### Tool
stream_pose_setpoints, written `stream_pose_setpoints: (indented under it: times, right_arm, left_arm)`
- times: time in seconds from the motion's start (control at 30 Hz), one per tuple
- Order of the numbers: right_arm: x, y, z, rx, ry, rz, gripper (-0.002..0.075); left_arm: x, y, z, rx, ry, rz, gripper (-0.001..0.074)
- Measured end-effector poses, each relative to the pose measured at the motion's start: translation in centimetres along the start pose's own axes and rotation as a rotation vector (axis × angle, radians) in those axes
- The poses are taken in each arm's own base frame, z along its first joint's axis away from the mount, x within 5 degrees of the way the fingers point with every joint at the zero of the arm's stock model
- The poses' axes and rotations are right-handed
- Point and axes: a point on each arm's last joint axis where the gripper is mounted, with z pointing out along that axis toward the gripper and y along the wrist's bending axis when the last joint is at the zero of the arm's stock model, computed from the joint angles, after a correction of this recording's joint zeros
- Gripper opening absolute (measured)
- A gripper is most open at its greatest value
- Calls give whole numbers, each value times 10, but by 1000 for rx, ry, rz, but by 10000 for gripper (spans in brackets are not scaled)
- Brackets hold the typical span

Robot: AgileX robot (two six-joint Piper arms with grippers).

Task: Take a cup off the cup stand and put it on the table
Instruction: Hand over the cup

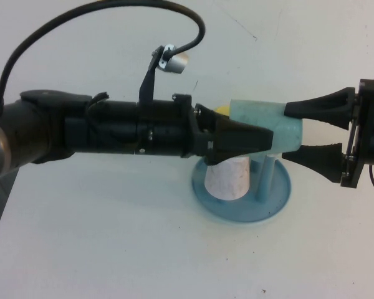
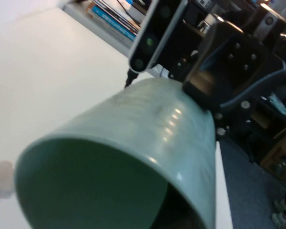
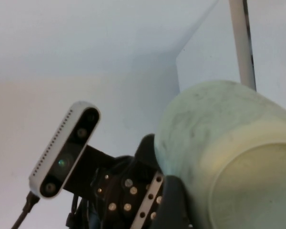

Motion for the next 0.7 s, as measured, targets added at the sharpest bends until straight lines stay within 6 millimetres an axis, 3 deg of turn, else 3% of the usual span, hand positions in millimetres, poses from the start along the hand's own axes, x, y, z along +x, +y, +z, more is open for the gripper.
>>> stream_pose_setpoints:
  times: [0.33, 0.4, 0.53, 0.6, 0.7]
  right_arm:
    - [-2, 2, -1, -21, -19, -20, 548]
    - [-3, 2, -2, -21, -21, -30, 548]
    - [-5, 2, -3, -17, -35, -38, 547]
    - [-5, 2, -3, -10, -34, -40, 538]
    - [-5, 0, -3, 3, -32, -48, 521]
  left_arm:
    - [-14, -3, 25, -100, -13, 76, 427]
    - [-15, -1, 28, -132, -16, 78, 347]
    - [-13, -4, 32, -108, -10, 79, 118]
    - [-13, -7, 33, -89, -4, 83, 62]
    - [-12, -7, 33, -88, 1, 87, 35]
